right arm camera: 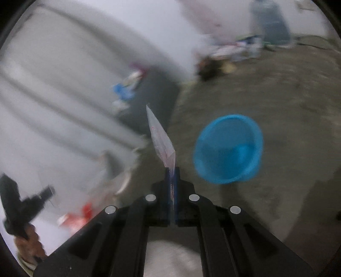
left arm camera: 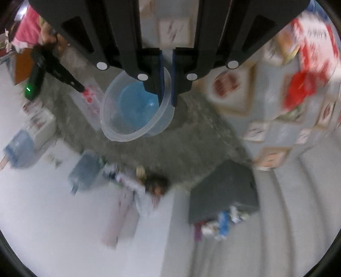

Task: Collect trash
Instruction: 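Carry the cup with the left gripper over the blue wastebasket and release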

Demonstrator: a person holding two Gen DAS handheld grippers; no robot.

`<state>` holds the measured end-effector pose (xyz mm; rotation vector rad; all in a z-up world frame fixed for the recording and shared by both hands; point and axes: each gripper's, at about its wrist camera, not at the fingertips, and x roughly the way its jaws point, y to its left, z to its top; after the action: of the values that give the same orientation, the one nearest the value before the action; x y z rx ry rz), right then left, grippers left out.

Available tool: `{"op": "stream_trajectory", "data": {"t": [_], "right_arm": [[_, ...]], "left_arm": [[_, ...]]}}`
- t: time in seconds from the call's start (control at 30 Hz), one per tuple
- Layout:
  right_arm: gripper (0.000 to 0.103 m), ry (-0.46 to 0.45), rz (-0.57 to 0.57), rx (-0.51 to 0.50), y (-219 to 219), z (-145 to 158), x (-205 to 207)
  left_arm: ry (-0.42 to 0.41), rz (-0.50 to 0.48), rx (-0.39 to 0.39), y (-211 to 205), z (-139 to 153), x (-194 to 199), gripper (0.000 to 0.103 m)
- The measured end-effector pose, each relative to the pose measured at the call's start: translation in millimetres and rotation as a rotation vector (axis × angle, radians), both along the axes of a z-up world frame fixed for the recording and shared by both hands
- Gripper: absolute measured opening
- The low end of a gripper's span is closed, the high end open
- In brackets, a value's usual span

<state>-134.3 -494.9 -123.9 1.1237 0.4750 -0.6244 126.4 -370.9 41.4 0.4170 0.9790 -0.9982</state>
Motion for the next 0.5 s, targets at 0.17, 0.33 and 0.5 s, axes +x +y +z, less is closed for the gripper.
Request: {"op": "stream_trajectory", "data": {"t": [0.17, 0.33, 0.5], "right_arm": [[0.001, 0.094, -0.071, 0.084, -45.6, -54.9, 13.0], [0.003, 0.146, -0.056, 0.184, -88.7, -107.5, 29.8], [0.018, 0.189, -0.043, 0.244, -119.4, -144.4, 43.4]], "left_arm": [[0.012, -0.063, 0.182, -120.1, -81.0, -5.6, 0.005], [0.11, -0.012, 0.31, -193.0, -168.1, 9.1, 0.005], [0.117, 0.023, 0.371, -227.1, -222.0, 12.1, 0.006]]}}
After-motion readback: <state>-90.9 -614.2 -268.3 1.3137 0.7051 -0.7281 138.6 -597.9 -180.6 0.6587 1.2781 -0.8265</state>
